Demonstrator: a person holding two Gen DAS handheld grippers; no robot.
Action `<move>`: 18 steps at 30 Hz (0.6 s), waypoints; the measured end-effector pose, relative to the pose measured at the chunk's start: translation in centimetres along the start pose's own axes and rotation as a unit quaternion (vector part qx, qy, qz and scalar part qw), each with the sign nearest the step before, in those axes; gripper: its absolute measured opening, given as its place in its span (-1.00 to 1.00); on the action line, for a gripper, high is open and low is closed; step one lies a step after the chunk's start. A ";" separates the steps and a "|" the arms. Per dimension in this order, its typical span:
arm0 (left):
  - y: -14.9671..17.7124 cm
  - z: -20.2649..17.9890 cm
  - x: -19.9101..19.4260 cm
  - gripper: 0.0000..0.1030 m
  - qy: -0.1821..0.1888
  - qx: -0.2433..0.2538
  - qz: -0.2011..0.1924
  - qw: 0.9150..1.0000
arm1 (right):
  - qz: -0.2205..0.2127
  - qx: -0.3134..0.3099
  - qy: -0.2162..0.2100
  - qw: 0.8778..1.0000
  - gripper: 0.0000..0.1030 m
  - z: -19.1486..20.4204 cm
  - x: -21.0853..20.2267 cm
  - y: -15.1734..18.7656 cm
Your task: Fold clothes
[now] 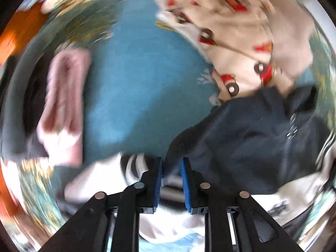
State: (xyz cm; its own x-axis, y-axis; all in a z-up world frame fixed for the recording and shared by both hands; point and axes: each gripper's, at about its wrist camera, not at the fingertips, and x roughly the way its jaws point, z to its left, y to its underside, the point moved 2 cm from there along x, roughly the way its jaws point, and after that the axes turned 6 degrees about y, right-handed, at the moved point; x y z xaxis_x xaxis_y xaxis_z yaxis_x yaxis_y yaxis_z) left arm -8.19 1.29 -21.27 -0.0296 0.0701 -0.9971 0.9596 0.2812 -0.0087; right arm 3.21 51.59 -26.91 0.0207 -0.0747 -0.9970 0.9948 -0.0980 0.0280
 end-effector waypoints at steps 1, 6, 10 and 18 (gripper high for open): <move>0.5 0.3 -0.7 -0.54 0.005 -0.017 0.001 1.000 | 0.004 0.005 0.006 1.000 0.53 -0.4 0.8 -0.5; 5.0 0.4 -3.1 -0.46 0.008 -0.066 0.018 0.998 | 0.037 0.038 0.015 0.998 0.53 -1.9 4.7 -2.5; 7.1 -1.9 -5.0 -0.46 0.016 -0.078 0.028 0.996 | 0.051 0.046 0.018 0.997 0.14 -3.0 5.3 -3.4; 8.6 -6.8 -8.0 -0.46 0.038 -0.086 0.018 0.995 | 0.057 0.047 -0.039 0.997 -0.36 -7.7 1.6 -4.2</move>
State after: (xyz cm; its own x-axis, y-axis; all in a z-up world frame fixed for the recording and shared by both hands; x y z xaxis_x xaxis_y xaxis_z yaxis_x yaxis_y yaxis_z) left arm -1.62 9.67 -12.83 -0.0239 0.1537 -0.9878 0.8982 0.4370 0.0463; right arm -0.14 59.50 -29.15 0.1210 -0.1670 -0.9785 0.9728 -0.1760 0.1504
